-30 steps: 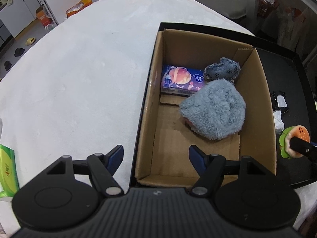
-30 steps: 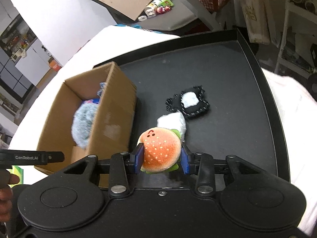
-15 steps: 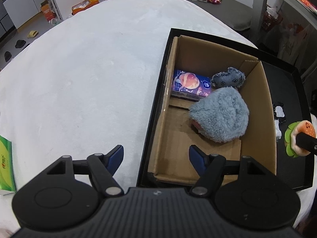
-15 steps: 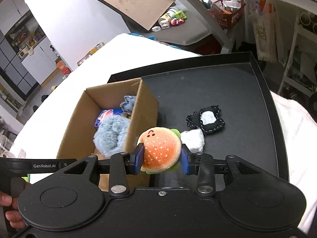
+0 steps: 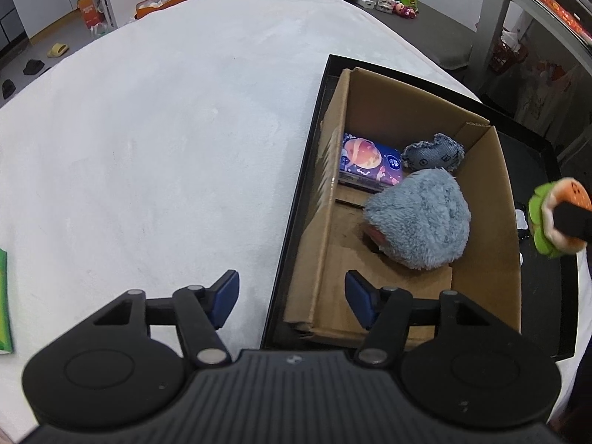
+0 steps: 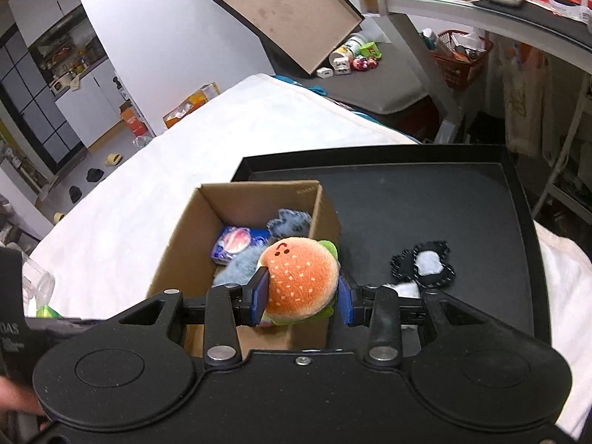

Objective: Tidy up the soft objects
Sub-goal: 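Lift the burger plush with the right tool and carry it over the box, then open the right tool to drop the burger plush into the box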

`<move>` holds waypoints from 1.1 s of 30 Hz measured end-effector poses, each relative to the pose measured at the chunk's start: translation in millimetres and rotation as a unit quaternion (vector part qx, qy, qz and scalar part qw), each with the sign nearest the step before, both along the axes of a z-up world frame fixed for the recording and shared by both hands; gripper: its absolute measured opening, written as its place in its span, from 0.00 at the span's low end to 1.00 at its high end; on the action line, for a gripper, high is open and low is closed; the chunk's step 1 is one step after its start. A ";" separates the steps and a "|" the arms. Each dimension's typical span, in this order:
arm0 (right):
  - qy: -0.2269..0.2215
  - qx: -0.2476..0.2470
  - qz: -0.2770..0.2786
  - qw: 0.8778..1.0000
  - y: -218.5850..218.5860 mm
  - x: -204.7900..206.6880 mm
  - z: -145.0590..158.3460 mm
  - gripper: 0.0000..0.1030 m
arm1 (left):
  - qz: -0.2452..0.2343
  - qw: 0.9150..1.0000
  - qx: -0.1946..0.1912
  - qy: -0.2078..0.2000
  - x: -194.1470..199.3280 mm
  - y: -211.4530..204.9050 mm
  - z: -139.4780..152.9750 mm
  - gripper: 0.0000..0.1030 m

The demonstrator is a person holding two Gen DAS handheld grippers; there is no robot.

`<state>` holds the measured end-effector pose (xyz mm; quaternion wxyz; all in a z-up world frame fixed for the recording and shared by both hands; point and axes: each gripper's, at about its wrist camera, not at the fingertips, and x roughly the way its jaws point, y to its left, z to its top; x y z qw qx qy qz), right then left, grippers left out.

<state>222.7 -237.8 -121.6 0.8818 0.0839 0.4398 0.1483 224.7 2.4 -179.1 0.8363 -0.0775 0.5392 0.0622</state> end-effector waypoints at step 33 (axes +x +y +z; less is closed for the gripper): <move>0.006 -0.010 0.068 0.998 81.8 30.8 -2.3 0.55 | -0.001 0.999 -0.052 0.004 2.1 12.2 -11.4 0.15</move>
